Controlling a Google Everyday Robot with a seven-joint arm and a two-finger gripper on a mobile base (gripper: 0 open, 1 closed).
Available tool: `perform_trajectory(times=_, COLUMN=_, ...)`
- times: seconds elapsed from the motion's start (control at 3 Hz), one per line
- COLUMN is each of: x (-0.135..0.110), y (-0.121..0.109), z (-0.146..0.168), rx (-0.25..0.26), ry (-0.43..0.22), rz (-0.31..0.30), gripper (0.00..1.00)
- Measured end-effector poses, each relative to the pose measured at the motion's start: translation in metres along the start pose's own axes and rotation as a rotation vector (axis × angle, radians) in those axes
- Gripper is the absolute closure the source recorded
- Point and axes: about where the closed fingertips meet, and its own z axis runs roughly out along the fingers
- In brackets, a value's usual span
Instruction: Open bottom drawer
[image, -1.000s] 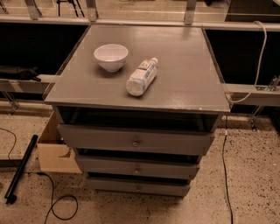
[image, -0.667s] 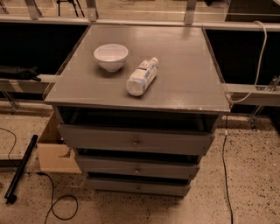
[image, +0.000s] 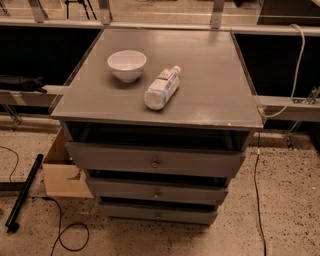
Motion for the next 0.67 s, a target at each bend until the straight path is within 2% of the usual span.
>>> perform_trajectory(times=0.33, x=-0.0347, y=-0.0159, z=-0.003, rx=0.055, ry=-0.084, rz=0.042, gripper=0.0)
perform_trajectory(times=0.67, x=-0.0347, y=-0.0159, z=-0.003, rx=0.055, ry=-0.084, rz=0.042, gripper=0.0)
